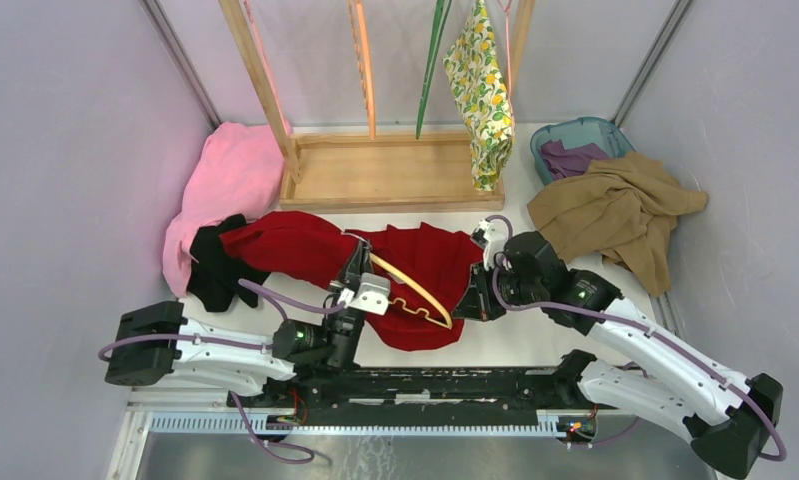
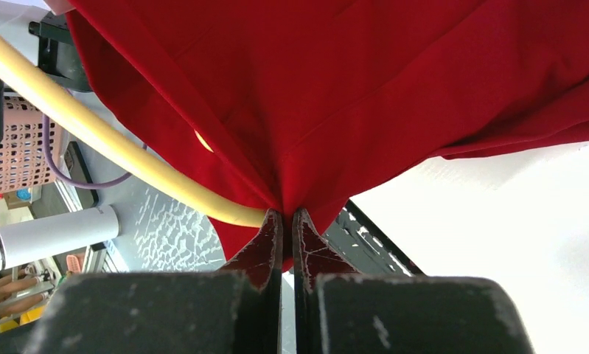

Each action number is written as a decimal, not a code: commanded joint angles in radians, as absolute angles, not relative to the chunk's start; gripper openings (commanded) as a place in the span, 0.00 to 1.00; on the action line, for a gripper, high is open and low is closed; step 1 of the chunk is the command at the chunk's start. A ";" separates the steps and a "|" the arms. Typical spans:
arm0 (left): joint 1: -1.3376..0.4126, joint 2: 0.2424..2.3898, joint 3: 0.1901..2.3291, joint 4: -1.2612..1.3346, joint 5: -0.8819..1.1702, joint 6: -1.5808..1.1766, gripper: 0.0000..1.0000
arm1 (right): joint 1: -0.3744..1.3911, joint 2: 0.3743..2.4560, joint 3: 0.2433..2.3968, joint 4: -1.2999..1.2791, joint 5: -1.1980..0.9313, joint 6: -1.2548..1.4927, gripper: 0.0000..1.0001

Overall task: Place the skirt on the hanger
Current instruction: Hang the skirt on the hanger.

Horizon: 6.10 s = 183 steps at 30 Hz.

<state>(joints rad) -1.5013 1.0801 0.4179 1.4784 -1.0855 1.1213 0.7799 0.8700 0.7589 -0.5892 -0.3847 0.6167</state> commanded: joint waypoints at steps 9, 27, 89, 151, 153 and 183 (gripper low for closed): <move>-1.497 1.178 0.433 1.630 -1.035 1.210 0.03 | 0.747 0.849 0.934 -0.736 -0.367 0.599 0.01; -1.516 1.313 0.480 1.579 -0.995 0.933 0.03 | 0.744 1.126 1.209 -0.626 -0.376 0.555 0.01; -1.536 1.032 0.350 0.810 -0.815 0.060 0.03 | 1.012 1.158 0.721 0.148 -0.351 0.478 0.36; -1.533 0.877 0.556 0.221 -1.075 -0.013 0.92 | 1.049 0.909 0.724 -0.210 -0.267 0.519 0.01; -1.532 0.883 0.540 0.242 -1.065 -0.018 0.99 | 1.050 0.920 0.724 -0.194 -0.265 0.544 0.01; -1.534 0.560 0.505 -0.312 -1.033 -0.542 0.87 | 0.929 0.899 0.725 -0.271 -0.268 0.607 0.01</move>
